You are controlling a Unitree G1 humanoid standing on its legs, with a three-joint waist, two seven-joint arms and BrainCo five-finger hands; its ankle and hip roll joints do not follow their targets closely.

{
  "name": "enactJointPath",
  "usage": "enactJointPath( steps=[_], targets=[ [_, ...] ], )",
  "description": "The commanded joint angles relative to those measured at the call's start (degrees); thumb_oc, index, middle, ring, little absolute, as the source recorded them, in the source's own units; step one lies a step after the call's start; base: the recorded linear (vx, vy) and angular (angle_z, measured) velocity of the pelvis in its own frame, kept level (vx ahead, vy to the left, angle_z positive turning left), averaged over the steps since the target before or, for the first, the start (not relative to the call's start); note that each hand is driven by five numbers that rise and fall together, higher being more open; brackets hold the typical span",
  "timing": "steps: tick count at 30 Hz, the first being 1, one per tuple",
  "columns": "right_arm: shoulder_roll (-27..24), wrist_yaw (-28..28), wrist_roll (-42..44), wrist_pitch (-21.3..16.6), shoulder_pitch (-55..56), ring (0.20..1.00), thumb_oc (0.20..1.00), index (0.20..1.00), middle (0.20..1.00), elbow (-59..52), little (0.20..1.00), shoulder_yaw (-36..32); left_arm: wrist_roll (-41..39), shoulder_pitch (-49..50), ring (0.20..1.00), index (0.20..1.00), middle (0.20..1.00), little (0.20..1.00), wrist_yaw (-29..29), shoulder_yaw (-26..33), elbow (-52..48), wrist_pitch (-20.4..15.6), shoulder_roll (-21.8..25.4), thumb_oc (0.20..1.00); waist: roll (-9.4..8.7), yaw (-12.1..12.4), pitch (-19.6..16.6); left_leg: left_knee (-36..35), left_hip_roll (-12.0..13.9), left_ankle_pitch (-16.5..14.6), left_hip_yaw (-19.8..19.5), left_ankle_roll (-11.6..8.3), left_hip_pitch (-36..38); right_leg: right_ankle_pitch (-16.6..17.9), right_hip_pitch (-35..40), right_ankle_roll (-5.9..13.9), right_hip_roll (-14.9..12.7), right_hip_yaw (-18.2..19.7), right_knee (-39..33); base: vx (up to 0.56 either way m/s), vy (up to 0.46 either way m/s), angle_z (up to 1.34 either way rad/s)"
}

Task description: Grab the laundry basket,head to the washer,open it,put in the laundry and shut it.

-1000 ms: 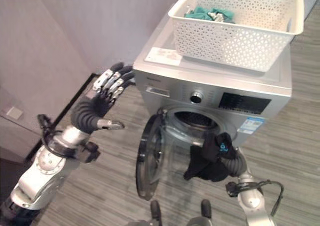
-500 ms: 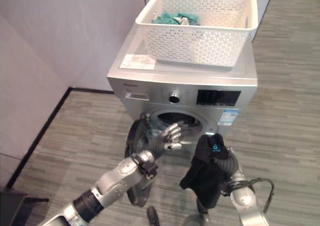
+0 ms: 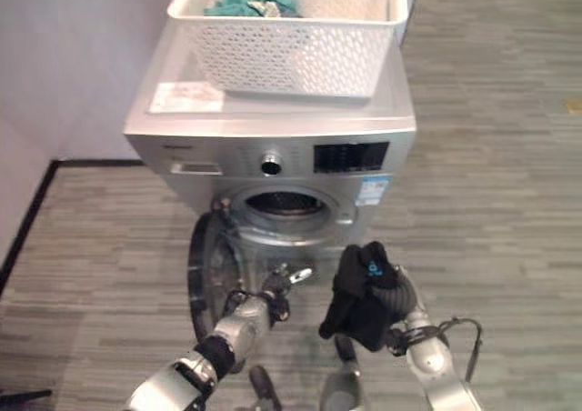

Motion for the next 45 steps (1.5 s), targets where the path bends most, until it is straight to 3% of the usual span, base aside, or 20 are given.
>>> enactJointPath(
  steps=[1,3,4,5,6,7,14,17,22,25,28,36,40,41,45],
  targets=[
    [-2.95,-1.53,2.42,-6.47,-4.14,0.200,0.200,0.200,0.200,-4.13,0.200,-2.39,8.21,-10.31,1.000,1.000,1.000,1.000,4.43,4.03,3.93,-2.56,5.86,1.000,-2.52,0.76,1.13,0.57,2.61,-5.77,-2.52,-2.24,2.24,1.31,-4.32,0.90,0.04,0.99,0.42,-0.08,-0.037,-0.22],
    [-3.87,-1.69,3.32,-8.40,-4.86,0.200,0.200,0.200,0.200,-4.30,0.200,-1.88,10.07,-14.31,1.000,1.000,1.000,1.000,6.04,7.72,7.06,-3.20,13.20,1.000,-3.46,0.51,2.12,0.57,3.31,-5.36,-2.51,-2.78,0.51,1.52,-5.64,1.08,0.42,0.74,0.42,-0.07,-0.044,-0.14],
    [-3.85,-1.70,3.32,-8.42,-4.99,0.200,0.200,0.200,0.200,-4.25,0.200,-1.81,10.08,-14.41,1.000,1.000,1.000,1.000,5.99,7.77,7.15,-3.24,13.28,1.000,-3.47,0.43,2.13,0.57,3.30,-5.34,-2.53,-2.79,0.44,1.53,-5.70,1.08,0.42,0.71,0.42,-0.07,-0.043,-0.03],
    [-3.99,-1.79,4.01,-9.53,-5.21,0.200,0.200,0.200,0.200,-4.24,0.200,-1.69,12.04,-15.64,1.000,1.000,1.000,1.000,6.93,8.94,8.16,-3.87,17.49,1.000,-3.86,0.56,2.64,0.57,3.68,-4.90,-2.74,-3.10,-0.71,1.76,-6.62,1.19,0.54,0.54,0.42,-0.04,-0.026,0.02],
    [-3.97,-1.80,4.02,-9.55,-5.29,0.200,0.200,0.200,0.200,-4.20,0.200,-1.64,12.06,-15.68,1.000,1.000,1.000,1.000,6.90,8.96,8.22,-3.90,17.54,1.000,-3.87,0.50,2.63,0.57,3.68,-4.88,-2.76,-3.11,-0.77,1.77,-6.67,1.18,0.54,0.52,0.42,-0.06,-0.054,0.03],
    [-4.09,-1.54,4.69,-10.35,-5.31,0.200,0.200,0.200,0.200,-4.49,0.200,-1.45,13.41,-16.15,1.000,1.000,1.000,1.000,7.51,9.38,8.48,-4.21,20.83,1.000,-4.18,0.82,2.93,0.57,4.05,-4.56,-2.91,-3.37,-1.51,1.80,-7.24,1.18,0.63,0.19,0.42,-0.03,-0.041,0.02],
    [-4.00,-1.09,5.86,-12.09,-4.76,0.200,0.200,0.200,0.200,-5.42,0.200,-1.55,16.82,-14.90,1.000,1.000,1.000,1.000,8.94,9.35,6.73,-5.40,26.07,1.000,-4.15,2.16,3.26,0.57,4.81,-4.17,-3.92,-4.00,-2.52,1.39,-7.60,1.12,0.83,-0.87,0.42,0.00,-0.037,0.06],
    [-3.99,-1.11,5.80,-12.19,-4.52,0.200,0.200,0.200,0.200,-5.69,0.200,-1.66,17.47,-14.19,1.000,1.000,1.000,1.000,9.02,8.85,5.78,-5.56,26.00,1.000,-3.89,2.52,3.30,0.57,4.89,-4.20,-4.20,-4.06,-2.36,1.16,-7.20,1.02,0.88,-1.20,0.42,0.01,-0.034,0.08],
    [-3.89,-1.74,5.61,-12.11,-3.79,0.200,0.200,0.200,0.200,-6.13,0.200,-4.03,21.08,-9.75,1.000,1.000,1.000,1.000,8.57,2.60,-9.70,-8.21,23.86,1.000,-2.53,4.26,4.03,0.57,4.81,-4.04,-5.35,-3.91,-2.05,0.76,-6.03,0.71,0.73,-2.05,0.42,0.01,-0.032,0.17],
    [-2.43,-2.88,5.15,-11.75,-2.88,0.200,0.200,0.200,0.200,-6.45,0.200,-7.35,21.34,2.89,1.000,1.000,1.000,1.000,6.29,-1.43,-33.19,-10.58,24.66,1.000,-1.43,5.96,4.72,0.57,4.48,-4.14,-5.89,-3.57,-1.64,0.48,-5.17,0.52,0.70,-2.54,0.42,-0.01,-0.012,0.22],
    [-1.01,-2.24,5.48,-10.90,-3.31,0.200,0.200,0.200,0.200,-6.05,0.200,-10.04,14.99,17.43,1.000,1.000,1.000,1.000,-3.80,-4.89,-52.98,-12.97,28.42,1.000,-0.33,7.68,4.47,0.57,4.38,-4.91,-6.00,-3.20,-0.44,-0.22,-3.86,0.41,0.70,-2.79,0.42,0.03,0.011,0.01],
    [-2.08,1.23,7.19,-10.87,-1.98,0.200,0.200,0.200,0.200,-7.63,0.200,-11.98,0.90,27.14,1.000,1.000,1.000,1.000,-15.63,-9.96,-66.64,-11.35,32.83,1.000,0.53,8.66,2.29,0.57,4.17,-5.35,-6.36,-2.81,0.67,-0.73,-2.67,0.13,0.65,-2.82,0.42,0.04,0.001,0.05],
    [-2.21,1.53,7.67,-11.08,-2.04,0.200,0.200,0.200,0.200,-8.49,0.200,-11.86,-2.25,27.18,1.000,1.000,1.000,1.000,-16.03,-11.24,-66.38,-10.80,30.66,1.000,0.48,8.68,1.71,0.57,4.10,-5.49,-6.56,-2.75,1.15,-0.96,-2.18,0.04,0.63,-2.96,0.42,0.01,-0.006,0.02],
    [-1.89,1.33,8.37,-11.45,-2.36,0.200,0.200,0.200,0.200,-9.20,0.200,-11.46,-0.62,24.45,1.000,1.000,1.000,1.000,-14.56,-13.03,-63.59,-10.90,27.04,1.000,0.36,8.42,1.46,0.57,3.98,-5.57,-6.79,-2.62,1.42,-1.17,-1.80,-0.11,0.56,-2.92,0.42,0.01,-0.020,0.04],
    [-1.13,0.02,8.55,-11.74,-3.65,0.200,0.200,0.200,0.200,-9.97,0.200,-10.70,2.63,19.06,1.000,1.000,1.000,1.000,-12.15,-14.82,-60.16,-11.72,22.70,1.000,0.11,8.04,1.62,0.57,3.87,-5.54,-7.12,-2.55,1.23,-1.19,-1.83,-0.18,0.60,-3.09,0.42,0.00,-0.011,0.02]
  ],
)
